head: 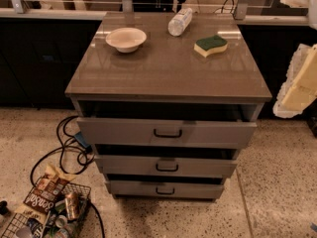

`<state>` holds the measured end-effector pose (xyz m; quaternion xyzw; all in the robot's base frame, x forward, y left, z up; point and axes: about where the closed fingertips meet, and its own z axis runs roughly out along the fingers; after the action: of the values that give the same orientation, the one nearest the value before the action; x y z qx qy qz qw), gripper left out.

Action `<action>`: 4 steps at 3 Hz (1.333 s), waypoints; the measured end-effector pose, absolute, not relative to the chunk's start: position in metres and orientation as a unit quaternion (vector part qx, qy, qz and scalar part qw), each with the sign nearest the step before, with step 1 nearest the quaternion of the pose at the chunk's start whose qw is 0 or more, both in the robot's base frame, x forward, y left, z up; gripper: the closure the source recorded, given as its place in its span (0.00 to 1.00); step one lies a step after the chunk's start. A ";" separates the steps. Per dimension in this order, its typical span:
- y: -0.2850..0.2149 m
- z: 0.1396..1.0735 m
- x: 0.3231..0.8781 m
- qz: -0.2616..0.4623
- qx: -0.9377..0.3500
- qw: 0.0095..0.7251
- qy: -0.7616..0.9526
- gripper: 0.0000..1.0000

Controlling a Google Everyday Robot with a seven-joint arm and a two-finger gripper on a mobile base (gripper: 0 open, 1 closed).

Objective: Place sponge into paper bowl

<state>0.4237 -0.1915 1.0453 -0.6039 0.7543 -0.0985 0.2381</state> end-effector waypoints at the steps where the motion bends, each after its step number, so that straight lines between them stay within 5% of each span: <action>1: -0.191 1.045 0.424 -0.099 -0.604 0.238 0.754 0.00; 4: -0.226 1.059 0.502 -0.120 -0.550 0.330 0.757 0.00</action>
Offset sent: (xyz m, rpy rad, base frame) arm 0.0125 -0.0089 0.0014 0.0145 -0.0338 -0.0750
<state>0.5022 -0.2263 1.0587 -0.5502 0.7575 -0.1195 0.3305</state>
